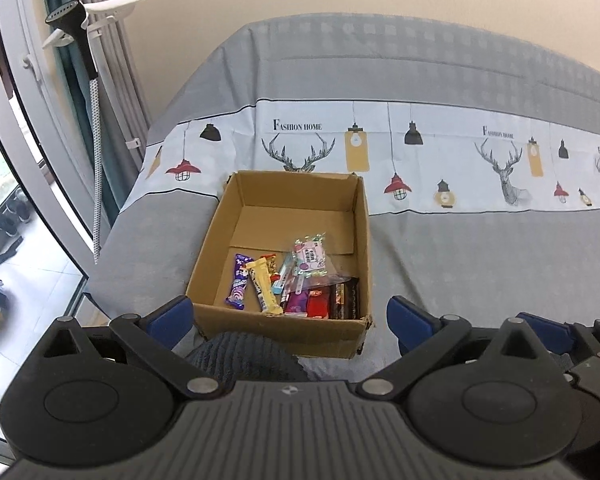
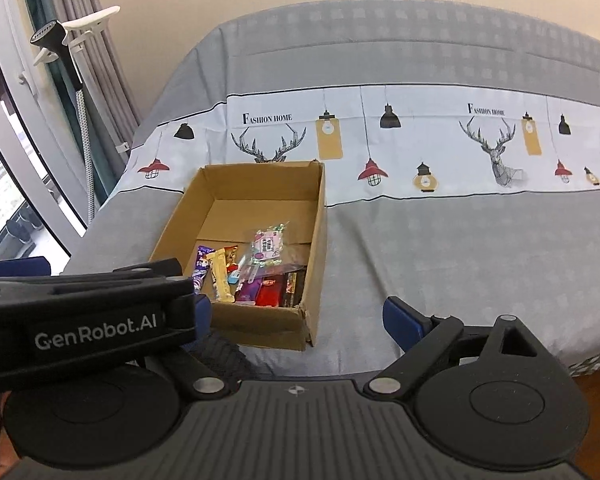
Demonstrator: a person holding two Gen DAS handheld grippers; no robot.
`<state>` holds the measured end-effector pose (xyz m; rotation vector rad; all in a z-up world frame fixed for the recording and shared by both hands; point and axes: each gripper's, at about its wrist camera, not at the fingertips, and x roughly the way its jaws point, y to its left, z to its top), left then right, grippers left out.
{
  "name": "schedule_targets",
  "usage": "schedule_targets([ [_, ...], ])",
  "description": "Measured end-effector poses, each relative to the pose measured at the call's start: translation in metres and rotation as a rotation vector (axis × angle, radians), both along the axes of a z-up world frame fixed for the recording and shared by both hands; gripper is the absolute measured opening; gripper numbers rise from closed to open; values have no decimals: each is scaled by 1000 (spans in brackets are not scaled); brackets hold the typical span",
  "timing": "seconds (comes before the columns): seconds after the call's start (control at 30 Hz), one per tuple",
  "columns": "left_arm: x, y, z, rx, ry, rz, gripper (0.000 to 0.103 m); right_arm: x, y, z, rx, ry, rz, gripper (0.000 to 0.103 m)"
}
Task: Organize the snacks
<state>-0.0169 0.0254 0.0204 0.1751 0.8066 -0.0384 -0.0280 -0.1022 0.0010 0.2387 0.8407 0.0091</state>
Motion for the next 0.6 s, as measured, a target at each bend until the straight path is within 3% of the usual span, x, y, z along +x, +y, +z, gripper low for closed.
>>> schedule_targets([
  [0.6, 1, -5, -3, 37, 17, 10, 103, 1, -5, -7, 33, 21, 14, 93],
])
